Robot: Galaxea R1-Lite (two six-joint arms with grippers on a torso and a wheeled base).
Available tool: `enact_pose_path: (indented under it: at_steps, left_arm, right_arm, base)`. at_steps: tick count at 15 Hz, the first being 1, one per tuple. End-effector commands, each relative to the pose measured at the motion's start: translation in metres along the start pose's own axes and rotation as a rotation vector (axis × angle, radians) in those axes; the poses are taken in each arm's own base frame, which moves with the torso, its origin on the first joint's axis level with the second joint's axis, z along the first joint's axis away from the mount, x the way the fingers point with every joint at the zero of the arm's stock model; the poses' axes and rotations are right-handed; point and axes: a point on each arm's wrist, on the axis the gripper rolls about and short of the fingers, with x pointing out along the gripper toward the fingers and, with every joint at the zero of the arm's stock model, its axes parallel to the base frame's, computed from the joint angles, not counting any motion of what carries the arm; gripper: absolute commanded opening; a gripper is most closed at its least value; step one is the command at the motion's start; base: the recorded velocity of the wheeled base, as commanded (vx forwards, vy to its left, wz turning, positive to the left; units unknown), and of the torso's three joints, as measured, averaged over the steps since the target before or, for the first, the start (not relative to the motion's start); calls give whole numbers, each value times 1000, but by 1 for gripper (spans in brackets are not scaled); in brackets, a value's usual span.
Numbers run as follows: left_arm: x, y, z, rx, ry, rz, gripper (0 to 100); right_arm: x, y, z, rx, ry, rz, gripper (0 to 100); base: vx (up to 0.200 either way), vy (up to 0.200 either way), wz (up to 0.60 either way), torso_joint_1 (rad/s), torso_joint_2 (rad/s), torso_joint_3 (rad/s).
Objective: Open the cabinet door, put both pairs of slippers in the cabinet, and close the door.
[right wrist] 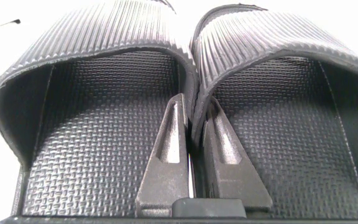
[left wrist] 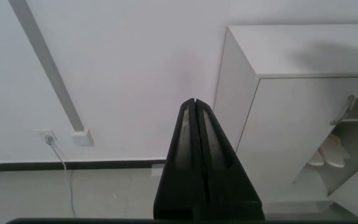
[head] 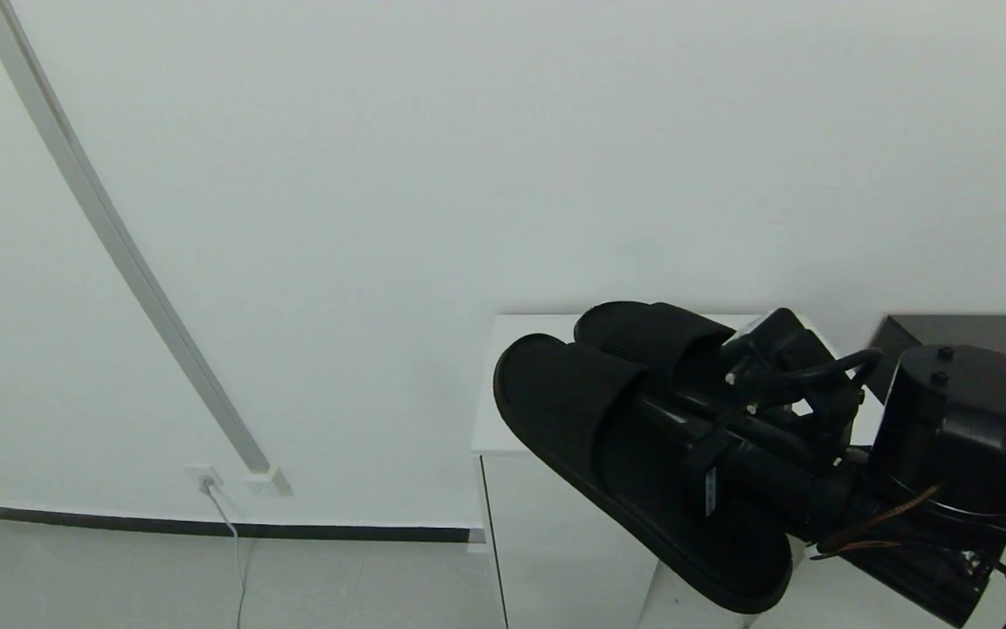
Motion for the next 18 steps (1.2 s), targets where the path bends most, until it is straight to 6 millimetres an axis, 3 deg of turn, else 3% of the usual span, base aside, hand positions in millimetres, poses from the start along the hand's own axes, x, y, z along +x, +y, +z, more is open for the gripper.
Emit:
enact_pose_path:
  at_steps: [1, 15, 18]
  left_arm:
    - [0, 0, 0, 0, 2, -1, 0]
    - [0, 0, 0, -5, 2, 1, 0]
    - [0, 0, 0, -5, 2, -1, 0]
  right_arm:
    - [1, 0, -1, -1, 4, 1, 0]
    - [-4, 2, -8, -6, 28, 8, 0]
    - [-3, 2, -8, -6, 31, 8, 0]
  base:
    - [0, 0, 0, 0, 0, 0]
    - [0, 0, 0, 0, 0, 0]
    - [0, -200, 0, 4, 4, -1]
